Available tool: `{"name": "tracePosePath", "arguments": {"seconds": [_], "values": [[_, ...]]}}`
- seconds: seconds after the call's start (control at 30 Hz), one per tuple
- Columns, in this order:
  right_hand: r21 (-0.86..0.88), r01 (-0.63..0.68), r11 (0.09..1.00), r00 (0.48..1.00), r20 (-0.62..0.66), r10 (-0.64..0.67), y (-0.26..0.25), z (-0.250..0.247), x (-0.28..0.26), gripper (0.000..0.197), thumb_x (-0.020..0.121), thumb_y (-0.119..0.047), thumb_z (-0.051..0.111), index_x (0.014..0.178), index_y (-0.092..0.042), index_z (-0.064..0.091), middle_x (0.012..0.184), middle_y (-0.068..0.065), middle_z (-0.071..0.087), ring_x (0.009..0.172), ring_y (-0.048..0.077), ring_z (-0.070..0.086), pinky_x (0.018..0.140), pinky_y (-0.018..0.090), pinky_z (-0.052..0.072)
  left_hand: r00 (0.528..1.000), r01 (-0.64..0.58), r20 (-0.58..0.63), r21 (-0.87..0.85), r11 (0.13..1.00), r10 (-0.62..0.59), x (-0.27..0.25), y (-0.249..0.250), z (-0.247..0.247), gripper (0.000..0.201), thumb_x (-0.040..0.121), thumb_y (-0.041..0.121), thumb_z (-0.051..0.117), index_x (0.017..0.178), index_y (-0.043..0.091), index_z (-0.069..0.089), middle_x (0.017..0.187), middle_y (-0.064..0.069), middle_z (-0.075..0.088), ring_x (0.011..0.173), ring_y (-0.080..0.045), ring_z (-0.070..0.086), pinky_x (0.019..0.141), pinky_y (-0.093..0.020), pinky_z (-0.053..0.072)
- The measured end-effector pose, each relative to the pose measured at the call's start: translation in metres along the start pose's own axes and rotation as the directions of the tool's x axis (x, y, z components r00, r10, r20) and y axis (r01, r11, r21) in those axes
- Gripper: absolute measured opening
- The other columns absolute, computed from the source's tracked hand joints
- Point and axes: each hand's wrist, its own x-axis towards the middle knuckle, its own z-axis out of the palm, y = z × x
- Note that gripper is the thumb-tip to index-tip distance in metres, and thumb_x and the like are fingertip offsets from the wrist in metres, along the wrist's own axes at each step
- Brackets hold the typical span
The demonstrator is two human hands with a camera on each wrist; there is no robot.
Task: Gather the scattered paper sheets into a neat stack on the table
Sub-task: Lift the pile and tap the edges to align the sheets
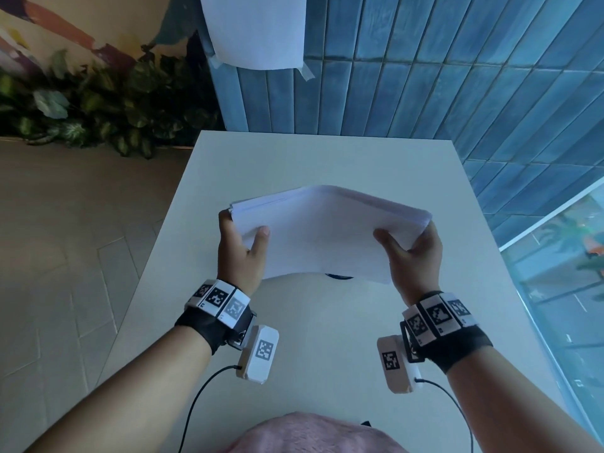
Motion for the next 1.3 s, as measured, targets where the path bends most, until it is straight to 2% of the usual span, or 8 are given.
{"name": "tracePosePath", "arguments": {"seconds": [0.13,0.3,0.47,0.6,0.8,0.93,1.03,1.3], "values": [[-0.001,-0.107,0.994,0.994,0.031,0.107,0.014,0.000,-0.005,0.061,0.068,-0.011,0.080,0.114,-0.028,0.045,0.114,-0.002,0.057,0.106,0.016,0.058,0.087,0.027,0.049,0.994,0.088,0.056,0.041,0.995,-0.090,-0.002,-0.016,-0.001,0.056,0.074,0.015,0.070,0.119,0.018,0.037,0.114,-0.013,0.058,0.104,-0.029,0.058,0.097,-0.039,0.048],[-0.054,-0.165,0.985,0.981,0.097,0.170,0.027,0.001,-0.008,0.027,0.074,-0.008,0.078,0.095,-0.012,0.061,0.081,-0.007,0.065,0.084,0.025,0.066,0.063,0.017,0.048,0.983,0.171,0.052,0.130,0.977,-0.179,-0.005,-0.020,0.003,0.047,0.086,0.014,0.063,0.126,-0.003,0.042,0.119,-0.026,0.057,0.108,-0.038,0.055,0.087,-0.028,0.041],[-0.042,-0.101,0.994,0.989,0.102,0.105,0.021,0.000,-0.008,0.029,0.074,-0.009,0.077,0.096,-0.014,0.060,0.085,-0.004,0.066,0.078,0.012,0.064,0.061,0.010,0.050,0.991,0.126,0.036,0.047,0.991,-0.128,-0.001,-0.015,-0.003,0.049,0.083,0.015,0.065,0.126,0.011,0.043,0.118,-0.010,0.062,0.106,-0.024,0.060,0.096,-0.036,0.047],[0.053,-0.154,0.987,0.987,0.064,0.150,0.023,-0.005,-0.010,0.053,0.065,-0.010,0.084,0.109,-0.018,0.056,0.103,0.001,0.068,0.092,0.014,0.067,0.081,0.028,0.054,0.990,0.131,0.040,0.029,0.991,-0.132,-0.005,-0.012,-0.007,0.049,0.070,0.023,0.074,0.104,0.021,0.040,0.092,-0.001,0.050,0.088,-0.025,0.051,0.090,-0.038,0.048],[0.011,-0.110,0.994,0.989,0.101,0.108,0.009,-0.009,0.006,0.034,0.068,-0.011,0.083,0.083,-0.028,0.058,0.080,-0.011,0.064,0.069,-0.003,0.059,0.071,0.023,0.046,0.998,0.044,0.043,-0.007,0.999,-0.043,0.005,0.000,-0.007,0.046,0.071,0.023,0.074,0.104,0.030,0.043,0.090,-0.013,0.056,0.079,-0.034,0.057,0.076,-0.044,0.050],[0.036,-0.100,0.994,0.994,0.048,0.098,0.005,-0.002,0.003,0.031,0.072,-0.009,0.080,0.078,-0.026,0.055,0.079,-0.006,0.065,0.073,0.012,0.063,0.074,0.032,0.052,1.000,0.002,0.000,0.011,1.000,-0.002,0.003,0.003,0.003,0.031,0.085,0.018,0.065,0.103,0.019,0.040,0.090,0.008,0.056,0.082,-0.019,0.056,0.070,-0.008,0.044],[0.077,-0.091,0.993,0.996,-0.012,0.093,0.001,0.005,0.004,0.029,0.073,-0.009,0.078,0.079,-0.025,0.054,0.080,-0.003,0.065,0.076,0.019,0.063,0.076,0.036,0.053,0.999,-0.039,-0.020,0.002,0.999,0.039,0.003,0.012,0.007,0.028,0.087,0.017,0.062,0.102,0.018,0.039,0.098,-0.001,0.058,0.086,-0.018,0.056,0.069,-0.005,0.042],[0.077,-0.148,0.986,0.989,-0.004,0.149,0.008,0.004,0.001,0.045,0.065,-0.016,0.083,0.099,-0.016,0.053,0.100,0.012,0.066,0.089,0.025,0.066,0.077,0.037,0.056,0.999,0.010,-0.031,-0.047,0.999,-0.012,0.009,0.007,-0.003,0.035,0.080,0.014,0.068,0.104,0.023,0.044,0.108,-0.002,0.059,0.102,-0.024,0.059,0.094,-0.043,0.049]]}}
